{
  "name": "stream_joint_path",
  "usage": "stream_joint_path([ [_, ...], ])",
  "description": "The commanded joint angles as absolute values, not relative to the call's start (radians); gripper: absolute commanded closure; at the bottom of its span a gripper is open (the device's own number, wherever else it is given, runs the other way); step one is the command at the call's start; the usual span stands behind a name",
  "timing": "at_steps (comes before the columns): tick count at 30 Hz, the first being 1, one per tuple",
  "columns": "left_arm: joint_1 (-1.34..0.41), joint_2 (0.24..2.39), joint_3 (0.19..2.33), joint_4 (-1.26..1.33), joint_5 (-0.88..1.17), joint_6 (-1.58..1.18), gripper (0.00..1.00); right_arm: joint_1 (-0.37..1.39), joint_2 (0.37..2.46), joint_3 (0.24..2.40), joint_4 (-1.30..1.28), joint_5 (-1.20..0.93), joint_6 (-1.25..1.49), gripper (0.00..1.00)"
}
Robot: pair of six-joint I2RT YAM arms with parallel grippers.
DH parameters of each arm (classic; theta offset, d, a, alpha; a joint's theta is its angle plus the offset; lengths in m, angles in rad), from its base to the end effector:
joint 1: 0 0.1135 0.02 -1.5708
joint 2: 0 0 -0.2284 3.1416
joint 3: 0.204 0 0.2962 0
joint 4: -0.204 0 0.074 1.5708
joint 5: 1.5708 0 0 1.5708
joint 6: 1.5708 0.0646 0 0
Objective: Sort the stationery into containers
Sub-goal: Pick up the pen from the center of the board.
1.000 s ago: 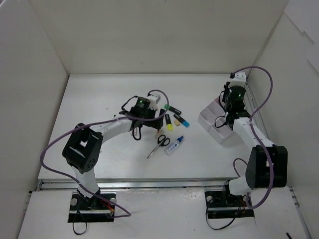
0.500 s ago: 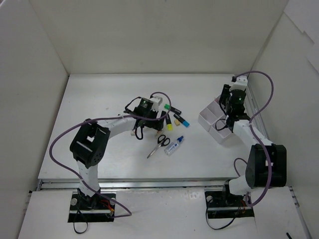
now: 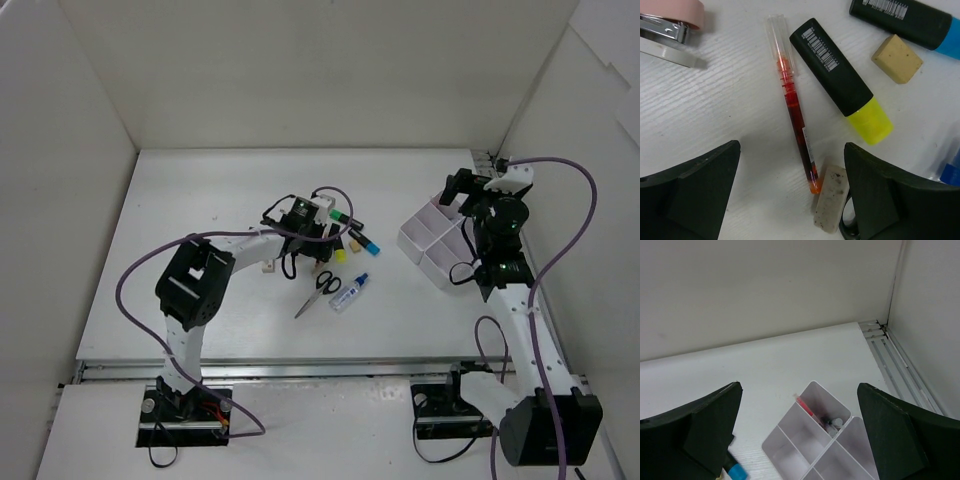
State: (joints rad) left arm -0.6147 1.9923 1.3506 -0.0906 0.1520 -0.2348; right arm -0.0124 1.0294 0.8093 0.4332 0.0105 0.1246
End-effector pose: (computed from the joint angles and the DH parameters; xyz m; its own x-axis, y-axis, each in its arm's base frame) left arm 0.3900 -0.2873 0.1042 -0.6852 0.2022 -0.6997 0.5168 0.8119 -0.2715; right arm 0.3339 -0.0048 0.3338 0.2127 0.1216 -0.9695 -0.0038 0.9923 0.1237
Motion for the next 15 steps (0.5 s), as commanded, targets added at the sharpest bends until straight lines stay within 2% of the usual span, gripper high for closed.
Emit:
stream_joint_path([
  [1, -0.624, 1.996, 1.422, -0.120, 0.102, -0.230, 0.21, -0.011, 0.954, 0.801, 0.362, -0.005, 0.164, 0.02],
  [4, -0.634, 2.042, 1.477, -0.184, 0.068, -0.242, 0.31, -0.008, 0.901, 0.767, 0.321, 0.020, 0.182, 0.02],
  [10, -0.644, 2.060, 1.480, -0.222, 0.023, -0.259, 0.65, -0.009, 0.851, 0.707, 0.298, 0.023, 0.232, 0.02],
  [11, -0.653, 2.054, 1.476, -0.222, 0.015, -0.259, 0.75, -0.009, 0.851, 0.710, 0.290, 0.017, 0.235, 0.02],
  [13, -0.653, 2.052, 1.473, -0.227, 0.005, -0.261, 0.81, -0.008, 0.854, 0.713, 0.273, 0.008, 0.245, 0.02],
  [14, -0.653, 2.054, 1.473, -0.235, 0.005, -0.264, 0.89, -0.008, 0.854, 0.713, 0.273, -0.027, 0.253, 0.02],
  [15, -0.653, 2.056, 1.479, -0.236, 0.005, -0.265, 0.91, -0.008, 0.856, 0.715, 0.270, -0.041, 0.255, 0.02],
])
